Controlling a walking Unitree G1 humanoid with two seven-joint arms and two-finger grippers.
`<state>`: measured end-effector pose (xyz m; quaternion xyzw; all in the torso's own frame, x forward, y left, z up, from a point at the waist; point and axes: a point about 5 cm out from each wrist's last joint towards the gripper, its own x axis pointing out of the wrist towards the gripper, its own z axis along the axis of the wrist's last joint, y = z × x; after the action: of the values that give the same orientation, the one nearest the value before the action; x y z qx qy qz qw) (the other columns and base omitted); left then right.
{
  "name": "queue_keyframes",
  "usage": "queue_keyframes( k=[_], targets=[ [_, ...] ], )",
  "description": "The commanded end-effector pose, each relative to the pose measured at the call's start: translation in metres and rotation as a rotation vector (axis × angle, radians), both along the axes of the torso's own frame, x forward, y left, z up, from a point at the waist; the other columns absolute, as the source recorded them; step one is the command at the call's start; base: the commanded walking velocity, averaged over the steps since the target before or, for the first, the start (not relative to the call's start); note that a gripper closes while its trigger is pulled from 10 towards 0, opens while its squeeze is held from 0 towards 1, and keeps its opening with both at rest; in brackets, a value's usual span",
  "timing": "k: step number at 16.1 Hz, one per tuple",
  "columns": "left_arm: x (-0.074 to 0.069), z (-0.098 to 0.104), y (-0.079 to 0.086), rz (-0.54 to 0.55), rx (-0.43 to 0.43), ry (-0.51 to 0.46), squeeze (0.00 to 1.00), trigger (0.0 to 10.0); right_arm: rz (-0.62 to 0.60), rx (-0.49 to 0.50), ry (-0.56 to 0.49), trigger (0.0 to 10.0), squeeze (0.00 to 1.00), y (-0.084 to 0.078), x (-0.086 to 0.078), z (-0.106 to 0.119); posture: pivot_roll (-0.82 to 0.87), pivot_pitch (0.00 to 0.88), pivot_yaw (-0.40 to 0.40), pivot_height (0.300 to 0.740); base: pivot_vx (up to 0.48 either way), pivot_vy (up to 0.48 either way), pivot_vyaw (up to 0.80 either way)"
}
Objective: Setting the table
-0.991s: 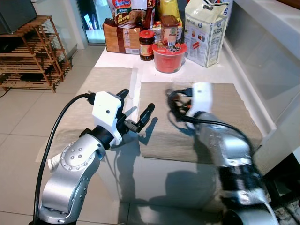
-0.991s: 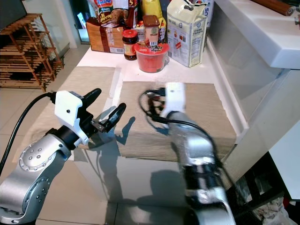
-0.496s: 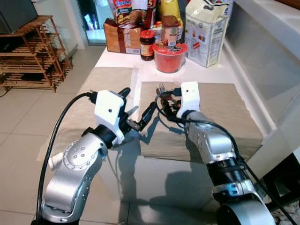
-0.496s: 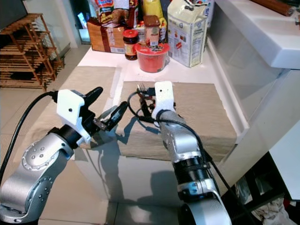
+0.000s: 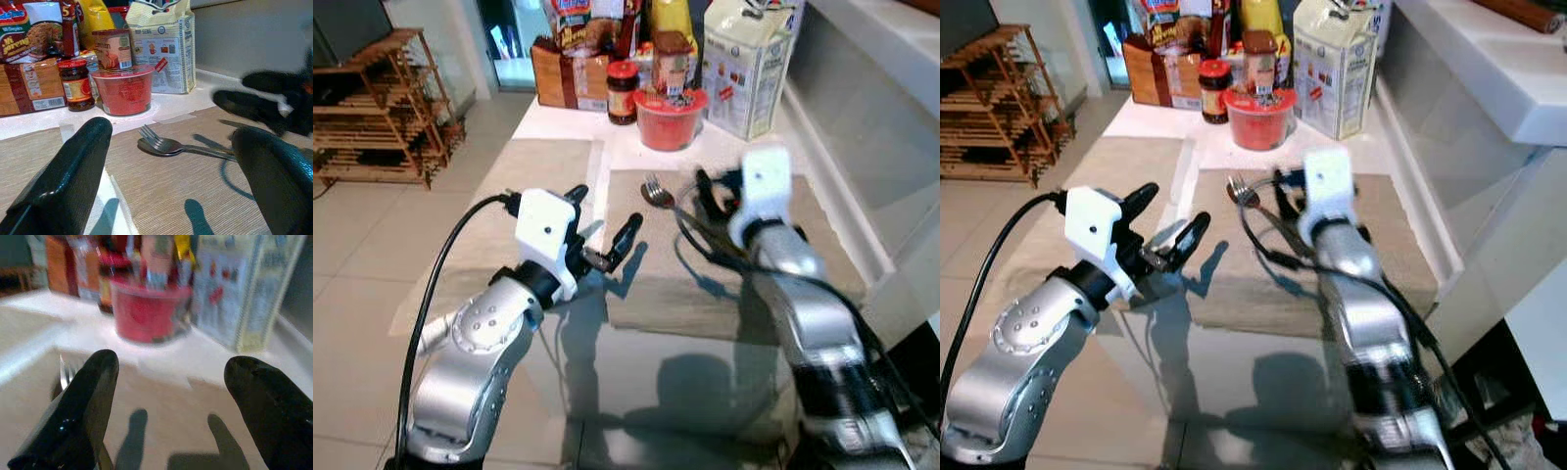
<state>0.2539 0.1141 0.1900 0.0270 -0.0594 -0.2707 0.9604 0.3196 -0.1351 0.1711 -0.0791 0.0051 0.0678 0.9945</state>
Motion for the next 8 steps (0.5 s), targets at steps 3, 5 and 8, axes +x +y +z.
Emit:
queue_keyframes(
  k=[3, 5, 8],
  targets=[
    [-0.001, 0.003, 0.005, 0.027, 0.005, -0.011, 0.00, 10.0, 0.011, -0.018, 0.047, 10.0, 0.00, -0.010, -0.030, -0.001, -0.10, 0.000, 0.030, 0.740, 0.000, 0.000, 0.00],
    [0.000, 0.003, 0.005, 0.029, 0.002, -0.010, 0.00, 10.0, -0.006, 0.037, 0.100, 10.0, 0.00, -0.010, -0.033, -0.010, -0.10, 0.000, 0.035, 0.740, 0.000, 0.000, 0.00],
    [0.002, 0.005, 0.005, 0.031, 0.001, -0.016, 0.00, 10.0, -0.031, 0.185, 0.223, 10.0, 0.00, -0.008, -0.031, -0.028, -0.10, 0.000, 0.039, 0.740, 0.000, 0.000, 0.00]
  ],
)
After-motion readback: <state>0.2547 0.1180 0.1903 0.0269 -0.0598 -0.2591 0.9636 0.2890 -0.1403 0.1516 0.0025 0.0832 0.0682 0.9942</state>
